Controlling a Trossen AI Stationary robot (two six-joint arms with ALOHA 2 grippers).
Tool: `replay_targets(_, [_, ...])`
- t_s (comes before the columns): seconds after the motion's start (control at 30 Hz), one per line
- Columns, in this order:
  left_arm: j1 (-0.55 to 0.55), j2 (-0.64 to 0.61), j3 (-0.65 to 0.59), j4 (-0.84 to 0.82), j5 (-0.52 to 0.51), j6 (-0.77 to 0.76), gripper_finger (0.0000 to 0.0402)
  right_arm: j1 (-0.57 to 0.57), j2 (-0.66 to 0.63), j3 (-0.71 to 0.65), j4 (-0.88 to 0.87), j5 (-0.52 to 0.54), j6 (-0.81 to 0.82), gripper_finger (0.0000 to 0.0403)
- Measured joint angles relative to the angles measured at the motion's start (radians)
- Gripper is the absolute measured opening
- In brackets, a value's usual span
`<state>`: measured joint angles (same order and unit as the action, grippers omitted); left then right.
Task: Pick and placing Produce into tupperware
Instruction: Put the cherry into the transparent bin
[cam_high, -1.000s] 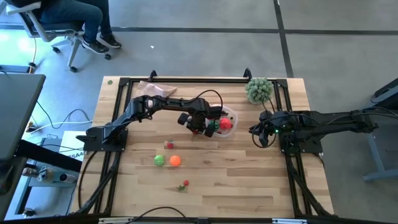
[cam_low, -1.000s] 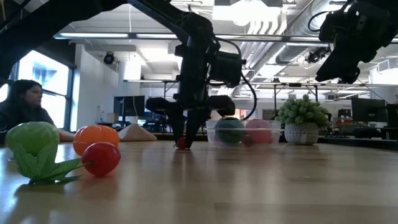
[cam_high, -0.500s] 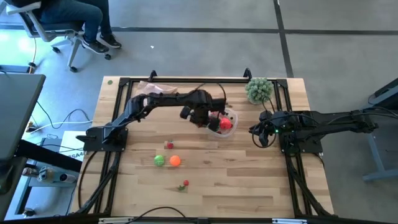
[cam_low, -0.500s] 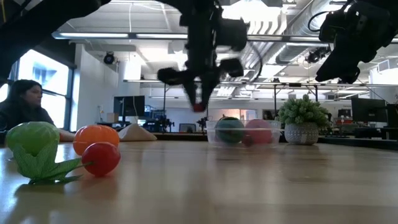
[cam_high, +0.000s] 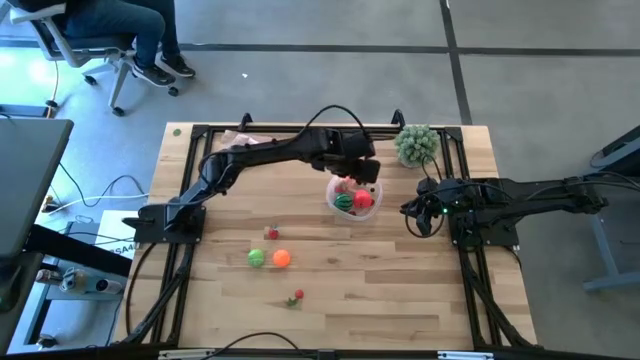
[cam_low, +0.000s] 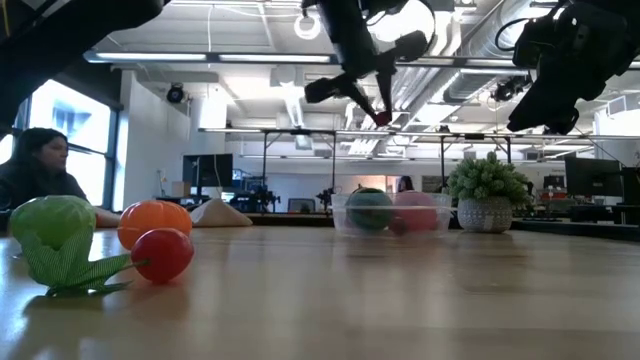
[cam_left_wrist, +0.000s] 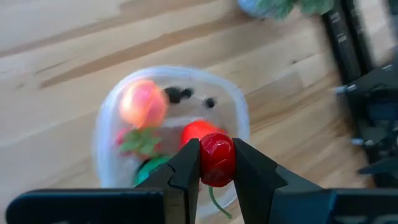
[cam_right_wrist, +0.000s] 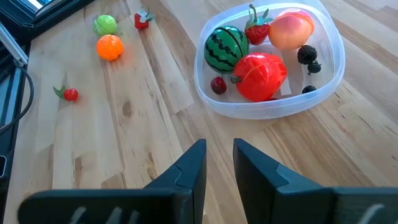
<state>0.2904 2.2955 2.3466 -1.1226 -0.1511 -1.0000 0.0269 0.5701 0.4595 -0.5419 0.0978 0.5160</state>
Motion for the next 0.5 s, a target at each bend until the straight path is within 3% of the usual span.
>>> replay_targets(0.5, [-0.002,0.172,-0.004,0.028,0.031,0.0,0.0074,0.0,0.0,0.0,0.0,0.0,0.0,0.0071])
